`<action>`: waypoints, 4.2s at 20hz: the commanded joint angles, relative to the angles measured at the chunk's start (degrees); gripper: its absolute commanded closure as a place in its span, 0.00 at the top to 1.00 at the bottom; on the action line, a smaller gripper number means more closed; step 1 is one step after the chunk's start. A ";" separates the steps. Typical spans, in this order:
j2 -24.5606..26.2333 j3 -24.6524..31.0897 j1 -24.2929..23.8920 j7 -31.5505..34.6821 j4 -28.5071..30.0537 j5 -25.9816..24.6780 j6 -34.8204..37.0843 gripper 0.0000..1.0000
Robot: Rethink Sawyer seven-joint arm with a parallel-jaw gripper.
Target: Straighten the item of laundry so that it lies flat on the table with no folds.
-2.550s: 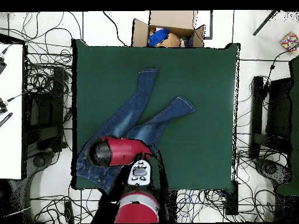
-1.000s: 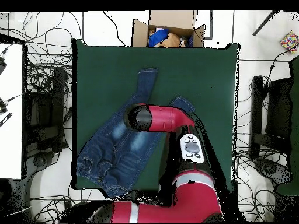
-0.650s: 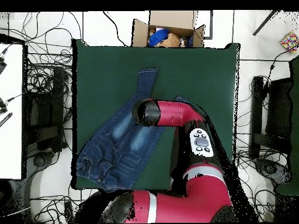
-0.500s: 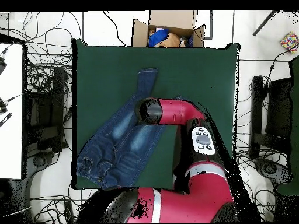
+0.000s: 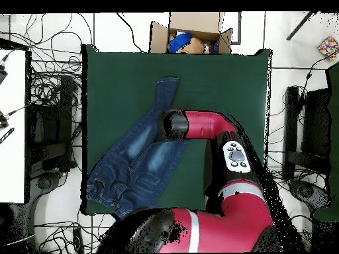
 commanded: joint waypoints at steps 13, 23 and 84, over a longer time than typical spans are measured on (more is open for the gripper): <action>2.41 10.48 -7.80 -12.60 -6.10 -8.04 11.78 1.00; 5.45 11.22 -6.75 -8.65 -6.99 -10.31 9.55 1.00; 17.63 14.22 -12.29 -9.39 -13.26 -18.85 3.65 1.00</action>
